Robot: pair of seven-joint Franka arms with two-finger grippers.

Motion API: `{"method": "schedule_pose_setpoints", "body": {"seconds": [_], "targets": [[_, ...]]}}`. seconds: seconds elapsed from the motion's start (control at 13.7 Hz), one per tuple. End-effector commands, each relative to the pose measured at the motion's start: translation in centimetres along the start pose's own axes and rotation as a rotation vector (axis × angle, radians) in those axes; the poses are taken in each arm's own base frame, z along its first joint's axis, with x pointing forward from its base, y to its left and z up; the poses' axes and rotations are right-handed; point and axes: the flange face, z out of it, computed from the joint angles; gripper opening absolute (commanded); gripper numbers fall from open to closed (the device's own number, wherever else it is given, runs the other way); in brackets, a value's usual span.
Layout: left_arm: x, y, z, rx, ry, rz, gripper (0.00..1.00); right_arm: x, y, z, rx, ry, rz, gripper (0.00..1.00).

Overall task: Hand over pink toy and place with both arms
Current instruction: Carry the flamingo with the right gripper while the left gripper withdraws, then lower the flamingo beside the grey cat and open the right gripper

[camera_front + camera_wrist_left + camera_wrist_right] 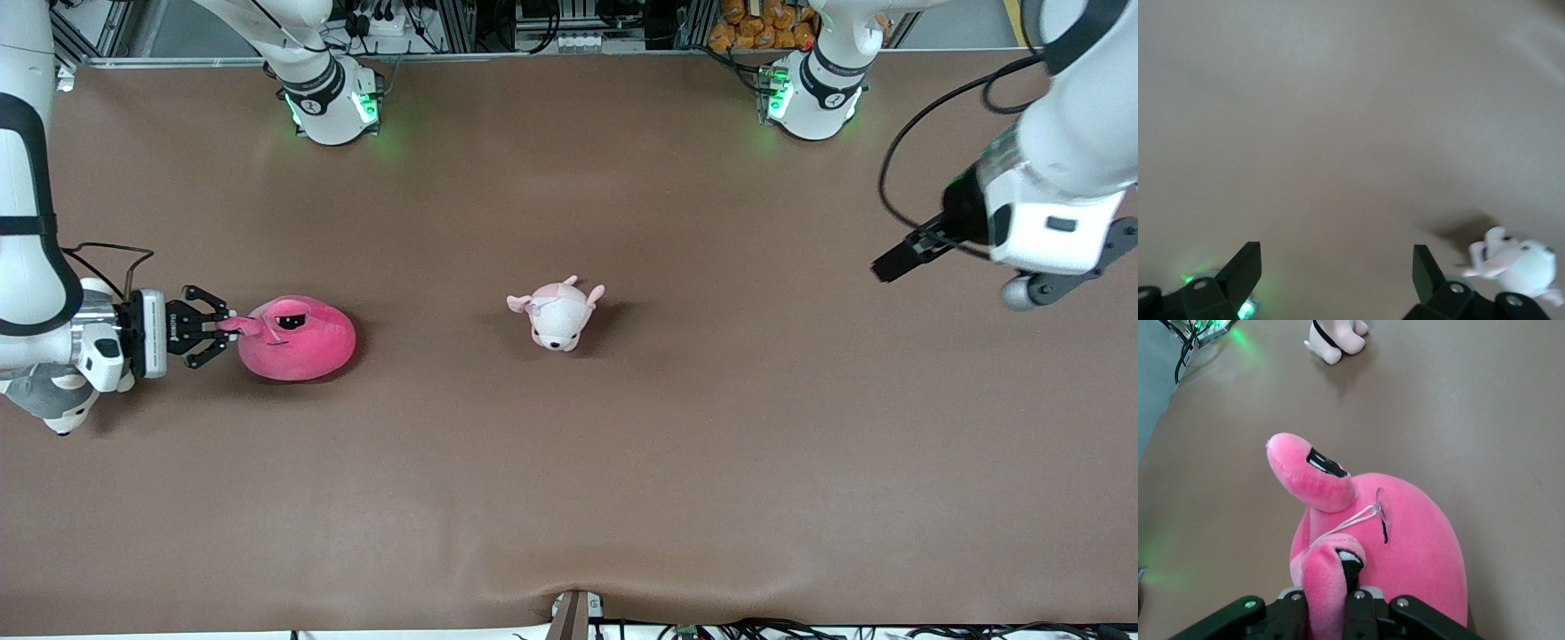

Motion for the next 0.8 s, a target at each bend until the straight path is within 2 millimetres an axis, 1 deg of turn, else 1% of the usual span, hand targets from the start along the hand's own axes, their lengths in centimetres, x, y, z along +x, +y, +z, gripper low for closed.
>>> {"method": "schedule_pose_setpoints", "body": {"seconds": [0.0,0.07,0.15,0.22,0.29,0.36,0.51,0.58,0.66,0.73], "targets": [[-1.4,-5.4,-1.4,0.033,0.019,0.158,1.0,-0.7,0.3,-1.6,-0.007,-0.005,-0.026,0.31],[-2.3,-6.6,-1.1,0.046,0.009,0.188,1.0,-0.6,0.3,-1.9,-0.013,-0.009,-0.018,0.99],[-2.6,-7.9,-0.7,0.05,0.002,0.188,1.0,-0.6,0.4,-2.2,-0.019,-0.015,-0.01,1.0],[-2.9,-9.0,-0.3,0.036,-0.015,0.186,1.0,-0.4,0.4,-2.9,-0.023,-0.054,0.001,1.0],[-3.2,-9.6,-0.1,0.024,-0.025,0.187,1.0,-0.1,0.4,-4.2,-0.036,-0.105,0.031,1.0],[-3.8,-9.8,0.1,0.022,-0.019,0.191,1.0,0.5,0.4,-5.0,-0.047,-0.137,0.058,1.0],[-4.0,-10.6,0.4,0.012,-0.014,0.212,1.0,1.8,0.1,-5.7,-0.065,-0.169,0.131,1.0],[-3.9,-10.8,0.7,0.012,-0.017,0.231,1.0,2.5,-0.3,-6.3,-0.077,-0.188,0.172,1.0],[-3.8,-10.9,0.8,0.012,-0.017,0.239,1.0,3.8,-0.6,-6.5,-0.09,-0.216,0.212,1.0],[-4.2,-11.1,0.5,0.01,-0.01,0.24,1.0,5.4,-1.2,-7.1,-0.113,-0.256,0.259,1.0]]}}
